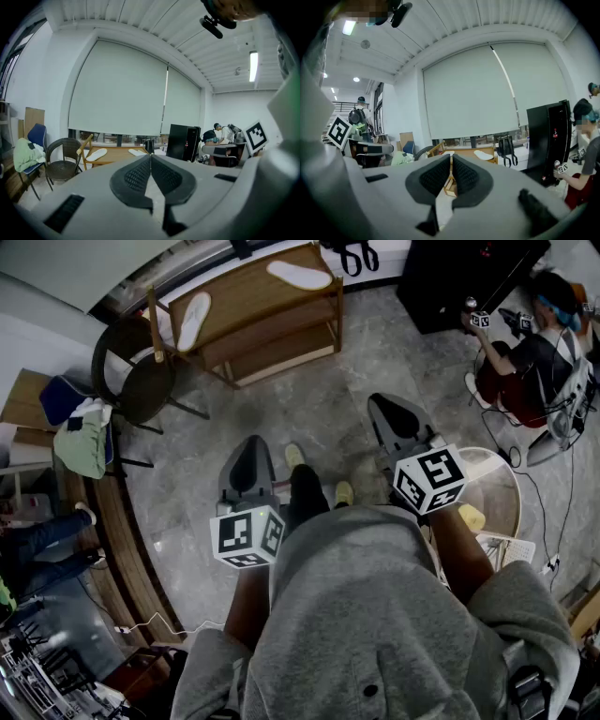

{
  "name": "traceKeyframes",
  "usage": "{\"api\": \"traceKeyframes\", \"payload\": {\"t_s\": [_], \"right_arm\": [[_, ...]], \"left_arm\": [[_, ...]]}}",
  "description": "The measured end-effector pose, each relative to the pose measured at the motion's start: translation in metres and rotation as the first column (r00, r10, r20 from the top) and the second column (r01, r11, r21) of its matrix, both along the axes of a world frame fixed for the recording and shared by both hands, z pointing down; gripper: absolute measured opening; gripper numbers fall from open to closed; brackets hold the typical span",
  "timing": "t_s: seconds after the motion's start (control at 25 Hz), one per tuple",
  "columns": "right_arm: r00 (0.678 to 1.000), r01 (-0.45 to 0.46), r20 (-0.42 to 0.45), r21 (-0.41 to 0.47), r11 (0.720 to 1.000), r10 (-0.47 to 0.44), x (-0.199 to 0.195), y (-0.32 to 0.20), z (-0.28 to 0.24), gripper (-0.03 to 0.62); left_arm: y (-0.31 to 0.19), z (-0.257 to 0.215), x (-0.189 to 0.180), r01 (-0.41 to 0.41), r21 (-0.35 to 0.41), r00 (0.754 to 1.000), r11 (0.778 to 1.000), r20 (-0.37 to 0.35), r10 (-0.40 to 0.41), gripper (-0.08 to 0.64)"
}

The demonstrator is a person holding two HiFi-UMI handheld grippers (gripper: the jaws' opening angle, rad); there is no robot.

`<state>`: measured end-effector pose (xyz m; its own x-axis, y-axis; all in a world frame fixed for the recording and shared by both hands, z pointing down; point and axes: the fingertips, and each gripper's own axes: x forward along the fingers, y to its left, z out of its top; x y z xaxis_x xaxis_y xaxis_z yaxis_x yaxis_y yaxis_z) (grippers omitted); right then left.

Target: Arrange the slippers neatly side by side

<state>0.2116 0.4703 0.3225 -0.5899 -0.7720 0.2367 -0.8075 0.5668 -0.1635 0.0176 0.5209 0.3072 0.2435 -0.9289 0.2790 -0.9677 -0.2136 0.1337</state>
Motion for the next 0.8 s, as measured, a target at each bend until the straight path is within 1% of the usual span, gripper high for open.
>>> {"api": "traceKeyframes", "payload": {"t_s": [0.16, 0.44, 0.8], "right_arm": [[1.0, 0.001, 0.001, 0.001, 1.0, -0.001, 0.001, 0.004, 0.0022, 0.031], [1.0, 0.013, -0.001, -0.012, 1.0, -0.013, -0.0008, 0.0024, 0.0003, 0.031], [0.998, 0.065, 0.0, 0.004, 0.998, -0.065, -0.0084, -0.0026, -0.0024, 0.029]], "left_arm": [[0.0023, 0.0017, 0.0005, -0.002, 0.0, 1.0, 1.0, 0.001, 0.002, 0.017], [0.0023, -0.0028, -0.0075, 0.023, 0.001, 1.0, 1.0, -0.012, -0.023, 0.017], [0.0035, -0.0077, -0.0044, 0.035, 0.012, 0.999, 0.999, -0.015, -0.035, 0.017]]}}
